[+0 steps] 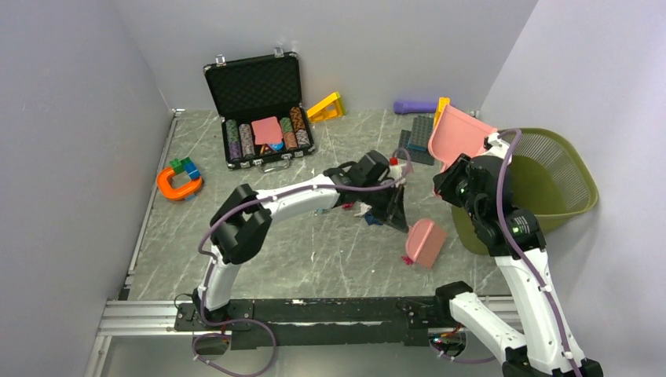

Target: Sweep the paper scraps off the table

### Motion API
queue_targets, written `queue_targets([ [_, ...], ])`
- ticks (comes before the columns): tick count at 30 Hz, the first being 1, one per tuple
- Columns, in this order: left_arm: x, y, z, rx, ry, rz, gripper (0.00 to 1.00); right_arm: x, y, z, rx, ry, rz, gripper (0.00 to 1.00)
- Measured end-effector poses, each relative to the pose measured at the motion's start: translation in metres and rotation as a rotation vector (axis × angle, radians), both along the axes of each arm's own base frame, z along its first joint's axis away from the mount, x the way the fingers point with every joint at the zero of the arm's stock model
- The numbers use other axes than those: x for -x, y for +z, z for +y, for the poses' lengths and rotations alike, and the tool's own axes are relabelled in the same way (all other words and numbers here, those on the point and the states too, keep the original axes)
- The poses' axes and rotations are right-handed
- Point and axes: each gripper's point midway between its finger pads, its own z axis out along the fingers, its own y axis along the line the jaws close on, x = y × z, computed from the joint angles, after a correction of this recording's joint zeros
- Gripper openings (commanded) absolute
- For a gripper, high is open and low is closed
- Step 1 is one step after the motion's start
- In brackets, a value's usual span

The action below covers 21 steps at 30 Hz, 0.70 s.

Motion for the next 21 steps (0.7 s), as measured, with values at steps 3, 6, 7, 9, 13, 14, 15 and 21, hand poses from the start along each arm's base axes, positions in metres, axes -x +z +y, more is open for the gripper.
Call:
queue_targets([
  [3, 0.019, -0.024, 0.002, -0.107, -0.023, 0.010, 0.00, 0.001, -0.009, -0.002, 0.017, -0.009, 0.042, 0.00],
  [6, 0.009, -0.053, 0.024, -0.310, 0.066, -0.025, 0.00, 0.000, -0.018, -0.002, 0.025, -0.009, 0.075, 0.00],
  [7, 0.001, -0.059, 0.036, -0.386, 0.112, -0.045, 0.00, 0.000, -0.020, -0.001, 0.026, -0.009, 0.081, 0.00],
  [9, -0.015, -0.059, 0.058, -0.487, 0.197, -0.090, 0.00, 0.001, -0.023, -0.002, 0.026, -0.009, 0.091, 0.00],
  [13, -0.042, -0.030, 0.131, -0.627, 0.408, -0.208, 0.00, 0.001, -0.024, 0.000, 0.020, -0.006, 0.099, 0.00],
  [14, -0.047, -0.020, 0.160, -0.657, 0.470, -0.233, 0.00, 0.000, -0.025, 0.000, 0.020, -0.006, 0.102, 0.00],
  [15, -0.048, -0.012, 0.184, -0.681, 0.516, -0.247, 0.00, 0.000, -0.026, 0.001, 0.020, -0.004, 0.106, 0.00],
  [21, -0.044, 0.031, 0.273, -0.653, 0.688, -0.296, 0.00, -0.004, -0.035, 0.003, 0.030, 0.001, 0.147, 0.00],
])
